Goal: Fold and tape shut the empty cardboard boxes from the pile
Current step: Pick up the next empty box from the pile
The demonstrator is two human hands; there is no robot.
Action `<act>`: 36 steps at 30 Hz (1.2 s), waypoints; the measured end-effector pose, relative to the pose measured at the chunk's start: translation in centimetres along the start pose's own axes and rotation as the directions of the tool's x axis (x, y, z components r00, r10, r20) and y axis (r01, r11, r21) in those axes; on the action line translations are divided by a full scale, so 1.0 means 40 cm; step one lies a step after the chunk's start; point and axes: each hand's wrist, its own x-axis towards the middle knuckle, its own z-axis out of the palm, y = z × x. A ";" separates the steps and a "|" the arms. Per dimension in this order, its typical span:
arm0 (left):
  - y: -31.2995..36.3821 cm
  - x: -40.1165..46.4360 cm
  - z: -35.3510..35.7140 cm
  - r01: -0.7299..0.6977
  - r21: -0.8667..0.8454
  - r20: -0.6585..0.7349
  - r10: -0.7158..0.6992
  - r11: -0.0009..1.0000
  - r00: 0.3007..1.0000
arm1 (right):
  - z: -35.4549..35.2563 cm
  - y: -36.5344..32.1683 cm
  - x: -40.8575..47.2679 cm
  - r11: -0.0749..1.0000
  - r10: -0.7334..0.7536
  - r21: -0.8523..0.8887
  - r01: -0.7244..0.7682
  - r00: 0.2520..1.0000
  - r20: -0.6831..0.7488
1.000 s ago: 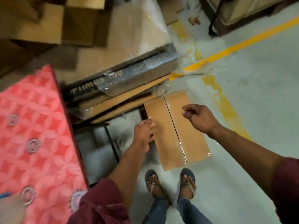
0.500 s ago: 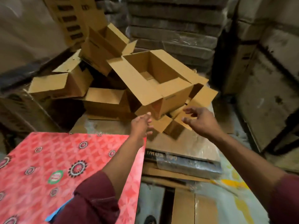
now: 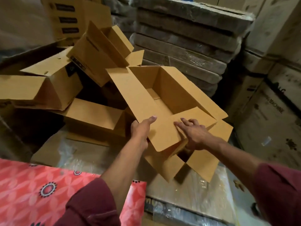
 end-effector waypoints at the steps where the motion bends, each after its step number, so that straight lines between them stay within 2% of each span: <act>1: -0.009 0.019 -0.001 -0.009 0.010 0.004 0.009 1.000 1.000 | 0.019 -0.015 0.018 1.000 0.002 -0.010 -0.002 1.000 -0.009; 4: -0.030 0.047 -0.006 -0.056 -0.020 0.046 0.056 0.998 0.997 | 0.084 -0.051 0.016 0.999 0.037 0.039 -0.032 0.989 -0.142; 7: -0.002 0.006 -0.011 -0.171 -0.020 0.102 0.172 0.985 0.980 | 0.106 -0.060 -0.039 0.999 0.043 0.028 -0.038 0.972 -0.231; 13: 0.105 -0.191 -0.078 -0.226 0.003 0.193 0.221 0.974 0.956 | 0.019 -0.125 -0.277 0.998 0.038 -0.037 -0.057 0.920 -0.391; 19: 0.171 -0.524 -0.202 -0.286 0.078 0.249 0.259 0.955 0.933 | -0.067 -0.264 -0.630 0.998 0.041 -0.016 -0.055 0.889 -0.456; 24: 0.213 -0.736 -0.378 -0.385 0.146 0.213 0.351 0.911 0.912 | -0.078 -0.447 -0.837 0.998 0.028 0.068 0.008 0.855 -0.517; 29: 0.259 -0.847 -0.605 -0.341 0.118 0.141 0.324 0.932 0.935 | -0.092 -0.689 -0.910 0.988 -0.025 0.108 0.106 0.820 -0.571; 33: 0.248 -0.907 -0.753 -0.337 0.049 0.149 0.327 0.940 0.933 | -0.086 -0.868 -0.921 0.983 -0.046 0.129 0.129 0.860 -0.508; 36: 0.210 -0.898 -0.854 -0.355 -0.004 0.083 0.355 0.935 0.931 | -0.075 -0.997 -0.900 0.979 -0.080 0.129 0.156 0.882 -0.465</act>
